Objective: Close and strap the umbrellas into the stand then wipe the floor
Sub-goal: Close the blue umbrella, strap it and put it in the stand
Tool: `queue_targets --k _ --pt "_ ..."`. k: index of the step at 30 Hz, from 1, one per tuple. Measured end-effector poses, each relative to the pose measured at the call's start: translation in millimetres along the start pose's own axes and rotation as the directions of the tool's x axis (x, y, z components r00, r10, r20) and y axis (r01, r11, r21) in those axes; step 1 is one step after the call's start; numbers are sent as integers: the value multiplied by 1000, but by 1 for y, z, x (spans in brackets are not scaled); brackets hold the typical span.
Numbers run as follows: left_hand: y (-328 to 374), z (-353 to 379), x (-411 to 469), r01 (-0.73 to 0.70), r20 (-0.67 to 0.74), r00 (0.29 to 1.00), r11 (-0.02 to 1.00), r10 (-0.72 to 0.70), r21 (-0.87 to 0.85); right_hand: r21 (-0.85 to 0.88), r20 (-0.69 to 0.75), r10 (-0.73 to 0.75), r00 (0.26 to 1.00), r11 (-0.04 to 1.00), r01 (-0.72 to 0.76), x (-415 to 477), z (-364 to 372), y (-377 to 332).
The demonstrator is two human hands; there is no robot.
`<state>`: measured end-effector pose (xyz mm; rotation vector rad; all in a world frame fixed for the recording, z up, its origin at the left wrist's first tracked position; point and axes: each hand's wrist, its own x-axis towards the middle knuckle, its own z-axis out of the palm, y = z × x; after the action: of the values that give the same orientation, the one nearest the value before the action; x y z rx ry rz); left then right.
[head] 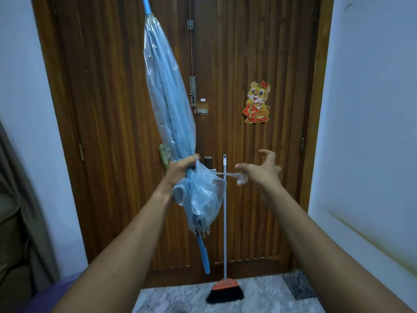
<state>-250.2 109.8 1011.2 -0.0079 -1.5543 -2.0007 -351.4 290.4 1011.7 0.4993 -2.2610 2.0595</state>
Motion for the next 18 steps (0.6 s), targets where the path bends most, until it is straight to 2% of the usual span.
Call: queue_targets --k 1,2,3,4,5,6,11,15,18 --pt "0 3 -1 20 47 999 998 -17 -64 -104 92 -107 990 988 117 -4 1 -1" --pt "-1 5 -2 34 88 996 993 -25 -110 -136 242 -204 949 961 241 -8 1 -4" --pt "-2 6 -1 38 109 994 992 -24 -124 -109 410 -261 874 937 331 -11 2 -6" --pt "-2 7 -1 23 110 994 994 -12 -104 -59 543 -279 792 929 367 -15 2 -8" --pt "-1 9 -2 5 109 994 998 2 -68 -17 618 -272 738 933 359 -17 1 -8" --pt "0 9 -3 -11 112 994 1000 13 -21 4 652 -251 715 945 328 -20 1 -10" --pt "4 0 0 -24 114 993 991 9 132 -59 698 -60 713 988 141 -20 -5 -12" --pt "7 -2 -4 -18 183 983 989 -10 150 -156 661 -78 747 959 238 -15 -9 -13" --pt "8 -4 -9 -7 171 985 976 -31 218 -100 612 -143 778 962 256 -9 -16 -21"
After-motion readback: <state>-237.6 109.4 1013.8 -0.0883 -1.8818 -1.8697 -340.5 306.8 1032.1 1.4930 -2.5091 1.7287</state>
